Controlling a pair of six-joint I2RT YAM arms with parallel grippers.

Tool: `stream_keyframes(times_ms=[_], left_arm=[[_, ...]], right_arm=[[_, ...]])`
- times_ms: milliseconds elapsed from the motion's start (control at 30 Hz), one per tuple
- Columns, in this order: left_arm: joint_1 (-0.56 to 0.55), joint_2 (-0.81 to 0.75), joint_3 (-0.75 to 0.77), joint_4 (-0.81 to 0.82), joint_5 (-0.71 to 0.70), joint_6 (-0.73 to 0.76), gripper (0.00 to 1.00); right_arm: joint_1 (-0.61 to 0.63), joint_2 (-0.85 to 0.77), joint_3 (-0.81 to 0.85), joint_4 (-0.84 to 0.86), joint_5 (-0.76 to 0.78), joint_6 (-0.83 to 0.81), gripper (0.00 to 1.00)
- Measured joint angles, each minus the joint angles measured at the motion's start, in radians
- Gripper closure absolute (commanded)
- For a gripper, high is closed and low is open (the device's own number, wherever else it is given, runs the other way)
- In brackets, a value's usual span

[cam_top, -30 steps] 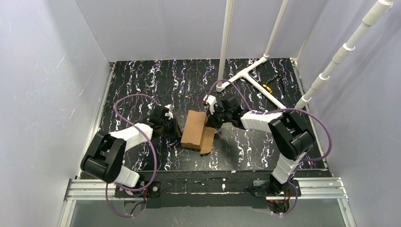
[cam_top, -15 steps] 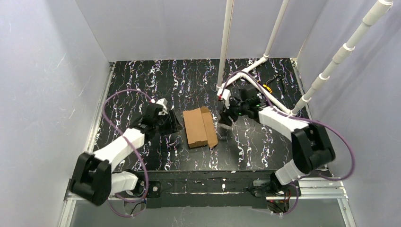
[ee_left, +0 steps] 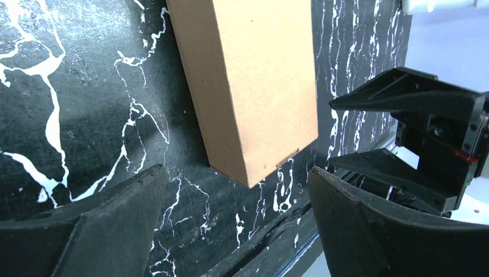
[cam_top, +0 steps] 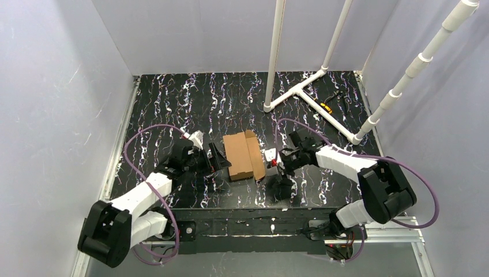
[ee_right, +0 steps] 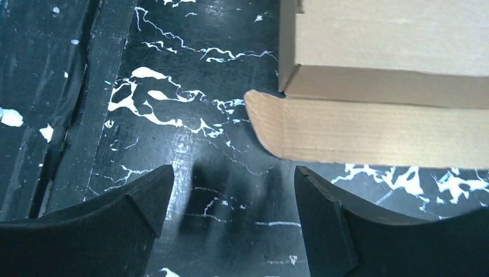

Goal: Fold the paper box

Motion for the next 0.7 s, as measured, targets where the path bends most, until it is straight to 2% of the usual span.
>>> stream_keyframes(times_ms=[133, 233, 300, 700], left_arm=[[-0.002, 0.092, 0.0, 0.045, 0.019, 0.015, 0.15], [-0.002, 0.149, 0.0, 0.061, 0.021, 0.026, 0.16], [-0.002, 0.176, 0.0, 0.072, 0.021, 0.035, 0.16], [-0.002, 0.213, 0.024, 0.096, 0.021, 0.06, 0.19]], right_arm=[[0.066, 0.029, -0.018, 0.085, 0.056, 0.005, 0.28], [0.115, 0.074, -0.018, 0.179, 0.153, 0.013, 0.36], [0.182, 0.087, -0.018, 0.206, 0.186, 0.014, 0.38], [0.221, 0.119, -0.018, 0.304, 0.274, 0.08, 0.68]])
